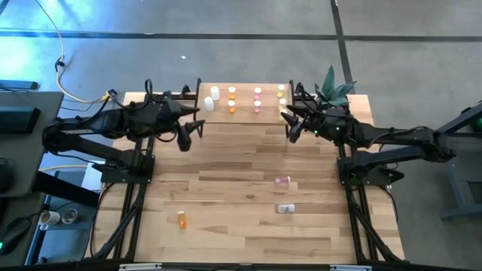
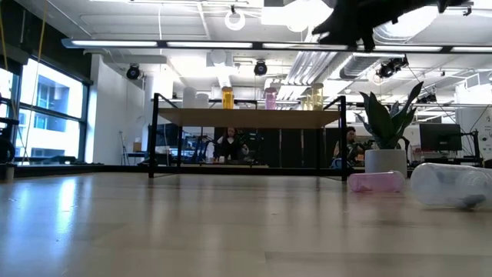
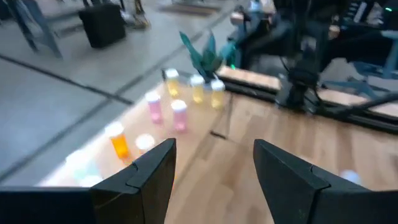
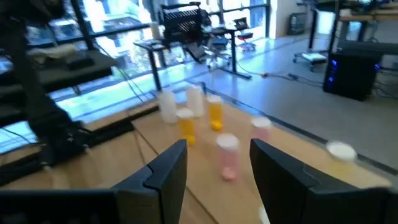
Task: Pick and place medicine bottles onto shelf by color
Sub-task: Put the transparent pill bottle aligned with the other transparent pill bottles on the shelf
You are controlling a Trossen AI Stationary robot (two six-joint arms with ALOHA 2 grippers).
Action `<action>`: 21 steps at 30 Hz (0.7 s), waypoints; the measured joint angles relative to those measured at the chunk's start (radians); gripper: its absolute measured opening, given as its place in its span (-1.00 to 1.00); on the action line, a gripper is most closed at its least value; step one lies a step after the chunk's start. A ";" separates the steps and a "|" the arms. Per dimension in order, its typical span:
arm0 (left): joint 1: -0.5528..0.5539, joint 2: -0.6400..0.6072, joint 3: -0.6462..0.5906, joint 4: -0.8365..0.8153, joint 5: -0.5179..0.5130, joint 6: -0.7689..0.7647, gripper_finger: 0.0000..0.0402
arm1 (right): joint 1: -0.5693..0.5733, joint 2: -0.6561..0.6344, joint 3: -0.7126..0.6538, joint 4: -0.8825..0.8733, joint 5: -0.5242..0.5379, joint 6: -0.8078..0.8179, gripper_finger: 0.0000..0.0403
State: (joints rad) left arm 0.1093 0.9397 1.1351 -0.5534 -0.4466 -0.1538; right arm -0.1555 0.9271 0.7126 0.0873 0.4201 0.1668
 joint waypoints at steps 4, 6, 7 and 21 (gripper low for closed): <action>0.000 -0.025 0.000 -0.087 0.081 -0.079 0.02 | 0.062 0.021 0.078 -0.070 0.064 -0.010 -0.18; 0.000 -0.035 0.000 -0.131 0.113 -0.101 0.02 | 0.093 0.030 0.122 -0.150 0.096 0.022 -0.18; 0.000 -0.038 0.000 -0.143 0.123 -0.104 0.02 | 0.107 0.036 0.144 -0.190 0.105 0.050 -0.18; 0.000 -0.044 0.000 -0.214 0.153 -0.055 0.02 | 0.311 0.183 0.353 -0.784 -0.100 0.620 -0.18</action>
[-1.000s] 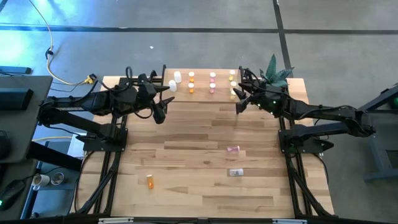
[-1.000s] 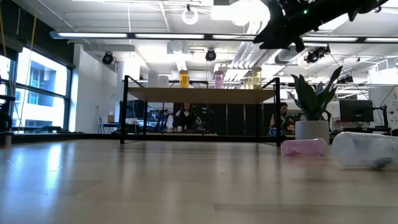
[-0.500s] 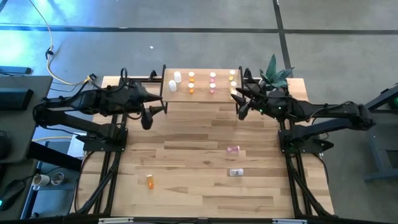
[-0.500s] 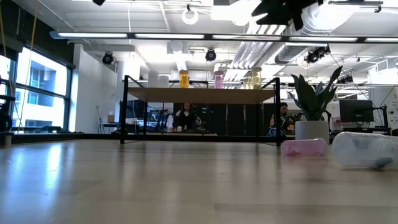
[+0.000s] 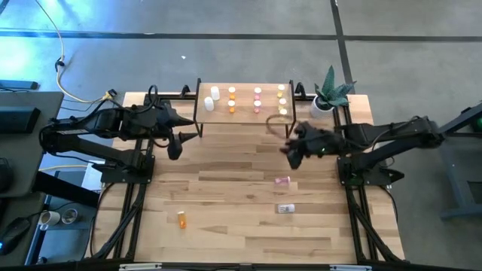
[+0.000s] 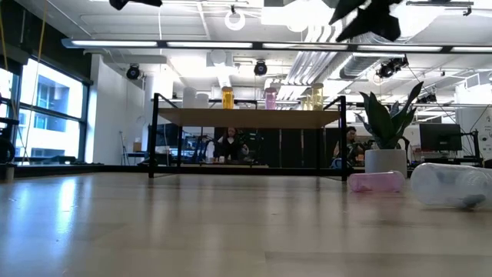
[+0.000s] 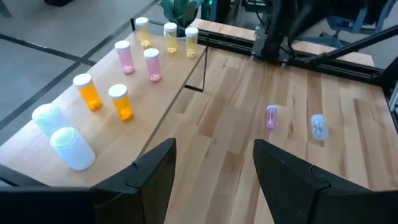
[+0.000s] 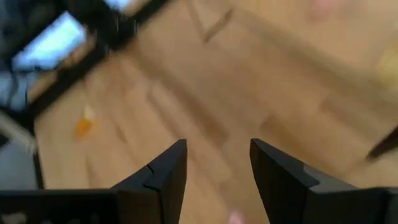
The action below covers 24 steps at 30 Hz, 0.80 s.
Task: Pick and place medicine bottles onto shelf by color
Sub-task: Put the transparent pill bottle aligned with the other transparent pill bottles on the shelf
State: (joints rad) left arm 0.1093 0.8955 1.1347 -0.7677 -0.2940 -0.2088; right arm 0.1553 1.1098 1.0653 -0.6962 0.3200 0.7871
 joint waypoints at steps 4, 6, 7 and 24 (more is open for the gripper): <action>0.000 0.000 0.000 0.000 0.000 0.002 0.02 | 0.059 0.049 0.000 -0.060 -0.097 0.016 -0.18; 0.000 0.000 0.000 0.000 0.000 0.002 0.02 | 0.081 0.076 0.000 -0.087 -0.152 0.007 -0.18; 0.000 0.002 0.000 0.001 0.000 0.002 0.02 | 0.091 0.087 0.000 -0.095 -0.174 0.006 -0.18; 0.000 0.012 0.000 0.009 0.033 -0.156 0.14 | 0.220 0.272 0.000 -0.144 -0.383 -0.283 0.07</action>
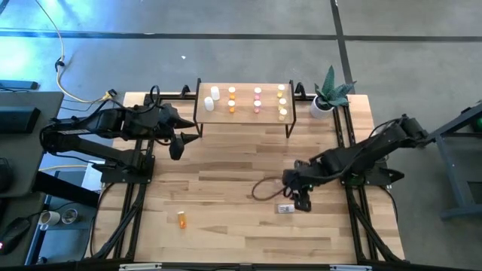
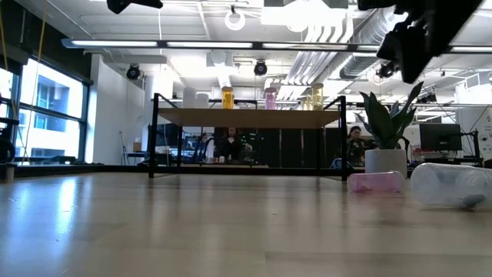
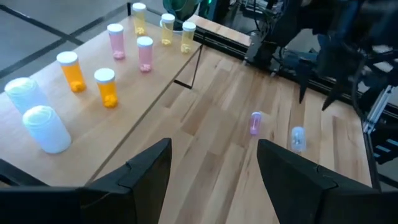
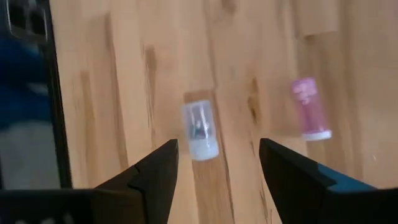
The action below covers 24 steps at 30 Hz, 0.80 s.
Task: Pick and place medicine bottles onto shelf by color
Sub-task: Put the transparent pill bottle aligned with the other transparent pill bottles on the shelf
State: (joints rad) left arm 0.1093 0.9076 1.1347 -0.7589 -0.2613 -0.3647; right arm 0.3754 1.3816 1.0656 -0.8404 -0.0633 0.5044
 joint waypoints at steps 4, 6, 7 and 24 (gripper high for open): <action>0.000 0.000 0.000 0.000 0.000 -0.001 0.14 | 0.037 0.067 0.000 0.007 -0.003 -0.070 0.05; 0.000 -0.001 0.000 0.000 0.001 -0.003 0.14 | 0.051 0.104 0.000 0.009 -0.006 -0.085 0.05; 0.000 -0.001 0.000 0.000 0.003 -0.003 0.13 | 0.055 0.123 0.000 0.013 -0.006 -0.086 0.05; 0.000 -0.001 0.000 0.000 0.042 0.001 0.13 | 0.071 0.363 0.000 0.098 -0.055 -0.083 0.05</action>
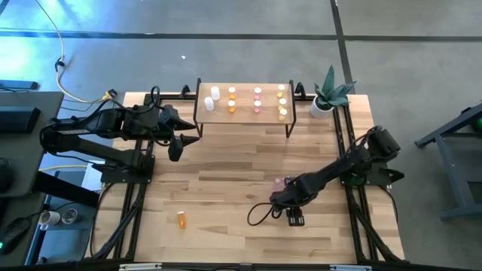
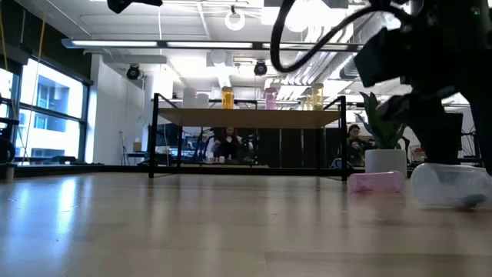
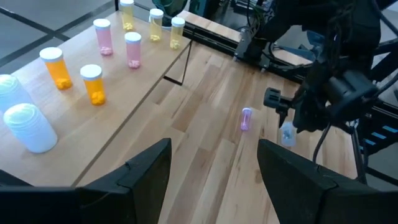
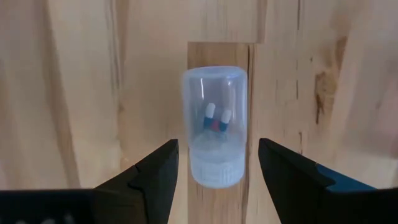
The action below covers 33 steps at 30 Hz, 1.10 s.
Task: Pick and place medicine bottles onto shelf by color
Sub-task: Put the transparent pill bottle aligned with the other transparent pill bottles on the shelf
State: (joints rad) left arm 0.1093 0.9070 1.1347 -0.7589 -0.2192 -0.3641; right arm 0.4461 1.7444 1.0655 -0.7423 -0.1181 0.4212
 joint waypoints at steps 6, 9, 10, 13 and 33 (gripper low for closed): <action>0.000 0.000 0.000 0.000 0.000 0.000 0.13 | 0.000 0.053 0.000 0.004 -0.009 0.000 0.04; 0.000 0.000 0.000 0.000 0.000 0.000 0.13 | 0.000 0.058 0.000 0.002 -0.015 0.020 -0.01; 0.000 0.000 0.000 0.000 0.000 0.000 0.13 | 0.000 0.058 0.000 0.004 -0.017 0.025 -0.04; 0.000 0.000 0.000 0.000 0.000 0.000 0.13 | -0.001 0.058 0.000 0.001 -0.043 0.032 -0.22; 0.003 0.000 0.000 0.000 0.163 -0.156 0.13 | -0.083 0.026 0.229 -0.020 0.014 -0.081 -0.44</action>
State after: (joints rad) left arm 0.1127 0.9070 1.1347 -0.7589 -0.0563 -0.5199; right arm 0.3630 1.7706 1.2943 -0.7622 -0.1045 0.3399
